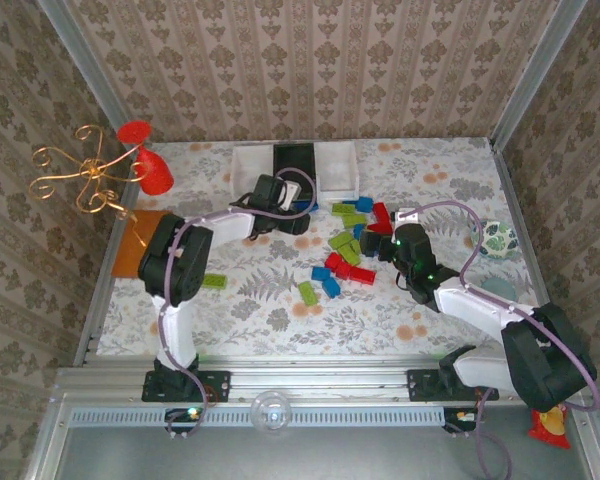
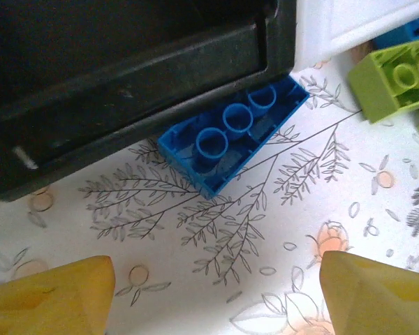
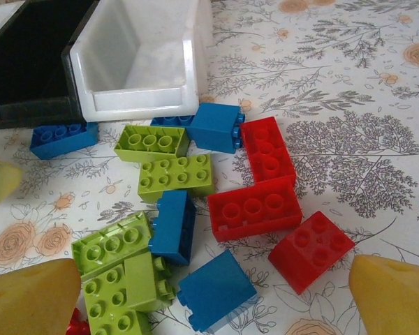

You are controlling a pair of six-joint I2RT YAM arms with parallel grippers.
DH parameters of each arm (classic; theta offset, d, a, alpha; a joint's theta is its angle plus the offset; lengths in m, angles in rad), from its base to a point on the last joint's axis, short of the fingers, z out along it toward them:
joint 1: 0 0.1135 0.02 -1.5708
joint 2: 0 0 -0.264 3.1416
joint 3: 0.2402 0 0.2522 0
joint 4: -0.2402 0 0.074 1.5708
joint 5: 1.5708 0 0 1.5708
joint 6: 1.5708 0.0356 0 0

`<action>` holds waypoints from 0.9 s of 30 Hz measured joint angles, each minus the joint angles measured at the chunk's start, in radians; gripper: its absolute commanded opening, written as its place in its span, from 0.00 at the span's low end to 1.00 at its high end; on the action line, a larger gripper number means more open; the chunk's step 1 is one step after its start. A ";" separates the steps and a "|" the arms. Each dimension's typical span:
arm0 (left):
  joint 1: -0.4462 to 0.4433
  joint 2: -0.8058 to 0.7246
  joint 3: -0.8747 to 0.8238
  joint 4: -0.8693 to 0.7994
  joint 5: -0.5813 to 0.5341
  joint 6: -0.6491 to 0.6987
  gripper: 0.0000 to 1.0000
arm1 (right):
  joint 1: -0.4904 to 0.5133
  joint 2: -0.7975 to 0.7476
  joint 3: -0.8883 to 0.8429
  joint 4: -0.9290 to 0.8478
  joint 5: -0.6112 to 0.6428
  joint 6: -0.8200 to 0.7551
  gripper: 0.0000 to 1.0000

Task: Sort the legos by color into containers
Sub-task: Pick up the lego from the top-center of the table.

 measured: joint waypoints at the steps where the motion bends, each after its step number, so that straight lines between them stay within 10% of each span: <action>1: -0.003 0.024 0.024 -0.005 -0.001 0.008 0.76 | 0.000 0.000 0.000 0.000 0.001 0.000 1.00; 27: -0.052 0.281 0.460 -0.285 -0.013 0.164 0.73 | 0.000 -0.001 0.002 -0.019 0.008 0.000 1.00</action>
